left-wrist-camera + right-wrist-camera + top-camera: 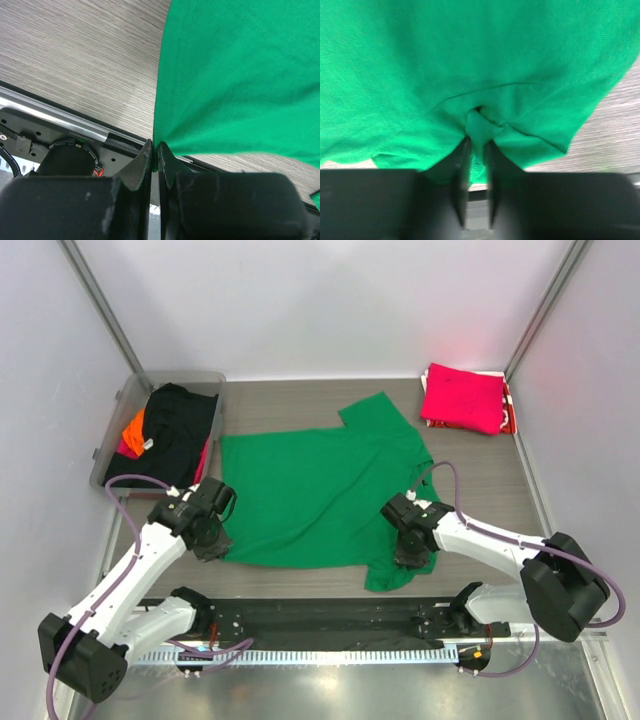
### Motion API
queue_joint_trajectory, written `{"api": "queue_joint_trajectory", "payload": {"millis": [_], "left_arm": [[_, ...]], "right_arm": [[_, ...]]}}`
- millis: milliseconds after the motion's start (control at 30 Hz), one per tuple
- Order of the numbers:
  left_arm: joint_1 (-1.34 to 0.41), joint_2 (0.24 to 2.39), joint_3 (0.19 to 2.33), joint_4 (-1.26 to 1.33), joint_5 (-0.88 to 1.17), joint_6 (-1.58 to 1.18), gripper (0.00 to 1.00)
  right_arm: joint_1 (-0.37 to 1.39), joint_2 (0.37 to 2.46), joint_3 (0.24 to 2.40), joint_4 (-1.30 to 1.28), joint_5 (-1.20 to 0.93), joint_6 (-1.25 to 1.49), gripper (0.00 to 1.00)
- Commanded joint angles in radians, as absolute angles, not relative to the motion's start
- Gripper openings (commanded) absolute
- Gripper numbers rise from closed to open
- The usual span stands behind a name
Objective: Fold and stack the t-shirts
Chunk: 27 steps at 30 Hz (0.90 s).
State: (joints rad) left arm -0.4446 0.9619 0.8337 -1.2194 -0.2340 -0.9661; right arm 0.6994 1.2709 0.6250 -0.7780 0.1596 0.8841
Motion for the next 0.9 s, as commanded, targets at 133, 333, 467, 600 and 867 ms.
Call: {"api": "queue_joint_trajectory", "payload": {"millis": [133, 333, 467, 600, 867], "left_arm": [[-0.442, 0.937, 0.836, -1.224, -0.235, -0.983, 0.06], [-0.442, 0.922, 0.842, -1.239, -0.250, -0.985, 0.06], [-0.442, 0.901, 0.848, -1.255, -0.267, -0.991, 0.06], [-0.442, 0.885, 0.861, -1.272, -0.285, -0.993, 0.06], [-0.440, 0.903, 0.939, -1.258, -0.305, -0.947, 0.00]], "right_arm": [[0.719, 1.230, 0.627, -0.774, 0.190, 0.903, 0.03], [0.733, 1.117, 0.632, -0.879, 0.178, 0.926, 0.01], [0.738, 1.025, 0.632, -0.922, 0.152, 0.952, 0.02], [0.739, 0.965, 0.641, -0.962, 0.156, 0.959, 0.01], [0.738, 1.014, 0.788, -0.997, 0.268, 0.920, 0.01]]}}
